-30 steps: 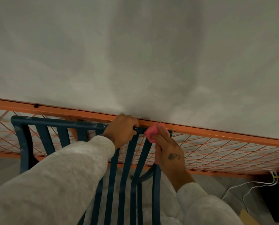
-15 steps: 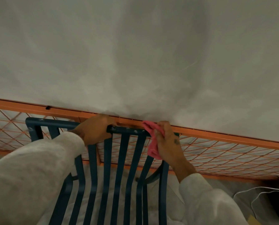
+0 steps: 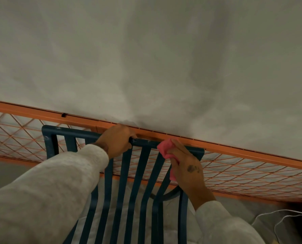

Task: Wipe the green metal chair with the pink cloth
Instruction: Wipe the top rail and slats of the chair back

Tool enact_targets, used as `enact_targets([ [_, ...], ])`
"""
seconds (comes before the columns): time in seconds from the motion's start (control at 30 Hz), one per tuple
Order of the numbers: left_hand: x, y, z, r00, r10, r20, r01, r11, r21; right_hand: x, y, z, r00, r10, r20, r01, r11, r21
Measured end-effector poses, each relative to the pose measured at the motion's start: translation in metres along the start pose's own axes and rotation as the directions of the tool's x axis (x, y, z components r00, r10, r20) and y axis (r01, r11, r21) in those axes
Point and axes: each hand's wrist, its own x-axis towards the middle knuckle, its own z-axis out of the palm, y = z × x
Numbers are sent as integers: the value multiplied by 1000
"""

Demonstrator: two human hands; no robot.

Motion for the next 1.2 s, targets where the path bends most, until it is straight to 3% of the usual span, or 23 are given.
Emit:
enact_targets([
  [0.1,0,0,-1,1000,-12,-3,12,1000,-8,13,-23,20,995,-88,52,88,996,6],
  [0.17,-1,0,-2,1000,-12,1,12,1000,-5,16,-27,35,989,9,145,-8,1000,-9],
  [0.27,-1,0,-3,1000,-5,2,5,1000,-23,7,-18,33,975,41,220,-26,997,-73],
  [0.33,-1,1,-3,1000,-12,4,12,999,-34,-2,-6,15,963,165,213,-155,986,-63],
  [0.43,1,2,-3,1000,-21,-1,21,999,-37,0,12,-9,866,441,236,-443,895,-46],
  [0.63,1,1,-4,999,-35,-6,34,999,-30,55,-15,-11,748,510,424,-628,750,206],
  [0.73,3,-1,-5,999,-32,10,32,999,-4,73,-50,13,739,440,510,-598,777,197],
  [0.87,5,-2,-5,999,-16,32,16,1000,5,56,-50,34,790,399,465,-446,895,-10],
  [0.97,5,-2,-5,999,-13,35,14,999,-35,48,-29,10,769,374,519,-471,880,65],
  [1.07,5,-4,-4,999,-32,37,34,998,-56,49,-8,-24,717,483,502,-593,801,77],
  [1.2,5,-3,-4,999,-32,26,33,997,-64,56,1,-24,675,610,415,-648,759,-62],
])
